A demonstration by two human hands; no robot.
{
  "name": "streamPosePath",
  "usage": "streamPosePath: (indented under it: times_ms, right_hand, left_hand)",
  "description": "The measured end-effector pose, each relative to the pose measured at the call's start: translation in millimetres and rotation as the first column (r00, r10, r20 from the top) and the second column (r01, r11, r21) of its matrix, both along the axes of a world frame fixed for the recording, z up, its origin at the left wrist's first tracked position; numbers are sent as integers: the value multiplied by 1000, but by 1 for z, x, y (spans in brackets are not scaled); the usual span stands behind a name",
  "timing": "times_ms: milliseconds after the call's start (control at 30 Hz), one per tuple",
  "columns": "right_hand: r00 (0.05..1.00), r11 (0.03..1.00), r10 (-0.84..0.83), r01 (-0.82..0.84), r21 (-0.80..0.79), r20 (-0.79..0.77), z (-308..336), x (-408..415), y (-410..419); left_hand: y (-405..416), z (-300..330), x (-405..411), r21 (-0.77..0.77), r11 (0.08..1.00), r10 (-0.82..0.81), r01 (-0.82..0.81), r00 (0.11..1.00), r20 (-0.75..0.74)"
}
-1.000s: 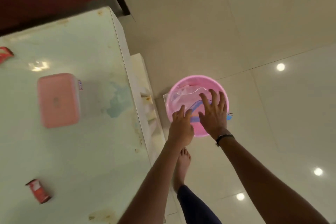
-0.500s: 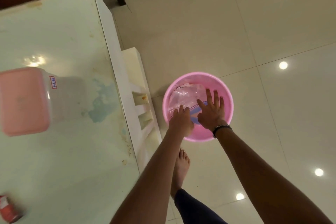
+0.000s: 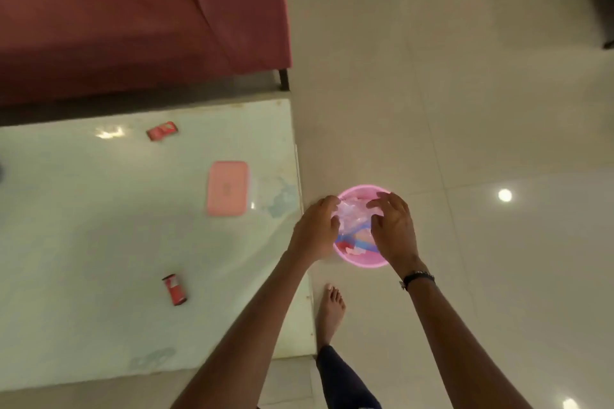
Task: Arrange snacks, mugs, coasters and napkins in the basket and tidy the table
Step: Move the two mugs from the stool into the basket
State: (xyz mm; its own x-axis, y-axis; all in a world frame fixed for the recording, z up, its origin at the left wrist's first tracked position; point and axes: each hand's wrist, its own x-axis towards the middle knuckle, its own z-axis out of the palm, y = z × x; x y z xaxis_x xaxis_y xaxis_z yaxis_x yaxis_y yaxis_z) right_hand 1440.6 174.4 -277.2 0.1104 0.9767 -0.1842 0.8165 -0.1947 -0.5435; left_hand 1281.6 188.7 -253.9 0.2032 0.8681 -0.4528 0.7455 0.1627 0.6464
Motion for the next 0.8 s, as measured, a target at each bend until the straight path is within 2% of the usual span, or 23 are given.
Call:
streamPosePath:
  times_ms: [167, 333, 533, 800]
  right_hand:
    - [992, 998, 63, -62, 13, -113, 108, -73, 4]
    - [975, 986, 158, -149, 69, -159, 186, -170, 1]
    - [954, 968, 240, -220, 122, -181, 241, -284, -24]
    - [922, 930, 357, -335, 150, -154, 281, -406, -55]
  left_hand:
    - [-7, 93, -80, 95, 975, 196, -202, 978, 65]
    - [-28, 166, -169, 130, 940, 302, -316, 946, 118]
    - [-62, 222, -284, 162, 905, 366, -394, 913, 180]
    - [-111, 250, -415, 164, 872, 438, -461, 885, 159]
